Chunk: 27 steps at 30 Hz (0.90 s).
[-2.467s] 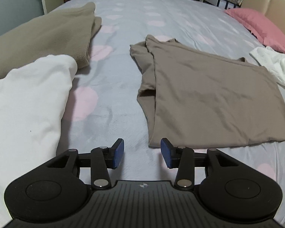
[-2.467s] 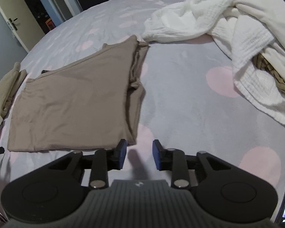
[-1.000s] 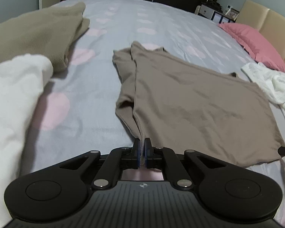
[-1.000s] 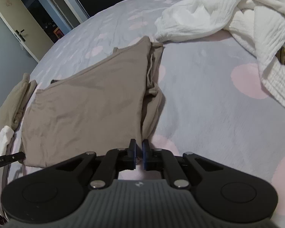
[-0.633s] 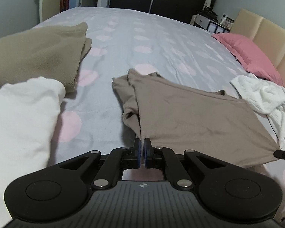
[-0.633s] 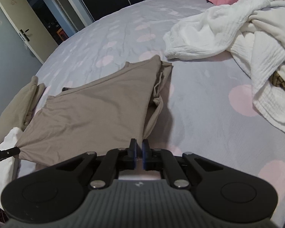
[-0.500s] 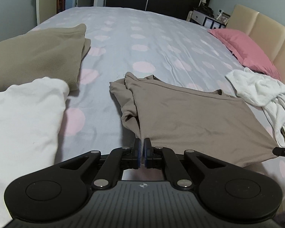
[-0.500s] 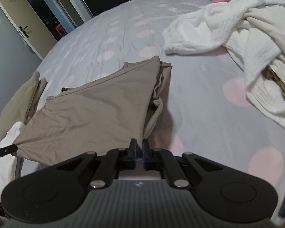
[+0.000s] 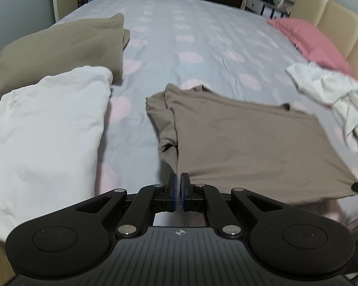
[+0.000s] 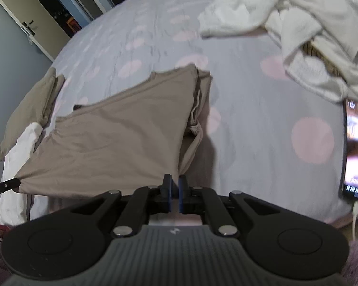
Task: Fold clothes
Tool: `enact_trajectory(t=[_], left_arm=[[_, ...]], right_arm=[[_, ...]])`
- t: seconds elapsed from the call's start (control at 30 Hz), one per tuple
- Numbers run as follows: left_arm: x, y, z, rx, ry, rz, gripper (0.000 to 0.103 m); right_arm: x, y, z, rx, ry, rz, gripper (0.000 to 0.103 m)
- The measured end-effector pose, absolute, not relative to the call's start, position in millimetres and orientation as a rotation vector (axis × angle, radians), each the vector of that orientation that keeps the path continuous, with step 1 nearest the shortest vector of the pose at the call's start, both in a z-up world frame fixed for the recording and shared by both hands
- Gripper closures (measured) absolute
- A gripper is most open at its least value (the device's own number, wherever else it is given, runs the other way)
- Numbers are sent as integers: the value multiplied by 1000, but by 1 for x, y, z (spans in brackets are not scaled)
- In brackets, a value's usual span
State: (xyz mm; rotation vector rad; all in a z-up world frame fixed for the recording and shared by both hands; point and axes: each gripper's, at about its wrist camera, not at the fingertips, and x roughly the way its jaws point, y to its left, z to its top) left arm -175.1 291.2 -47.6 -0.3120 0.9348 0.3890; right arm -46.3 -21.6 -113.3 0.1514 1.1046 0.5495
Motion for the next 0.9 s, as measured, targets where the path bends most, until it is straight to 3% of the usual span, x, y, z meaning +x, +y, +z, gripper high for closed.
enact_trajectory(t=[0.33, 0.43, 0.6, 0.67, 0.77, 0.9], left_arm=[[-156, 280, -90, -196, 1120, 383, 100], [-156, 282, -89, -194, 1140, 400, 99], [-160, 278, -75, -185, 1080, 421, 72], [-159, 277, -68, -196, 1035, 418, 65], [-152, 276, -59, -217, 975, 389, 62], [-132, 269, -52, -233, 924, 362, 54]], right_arm=[[-44, -9, -139, 57, 1165, 550, 96], [-47, -10, -139, 45, 1173, 549, 89], [-50, -12, -127, 43, 1129, 560, 86], [-51, -9, -122, 19, 1095, 567, 74], [-47, -1, -115, 16, 1059, 587, 68], [-41, 13, -106, 13, 982, 605, 39]])
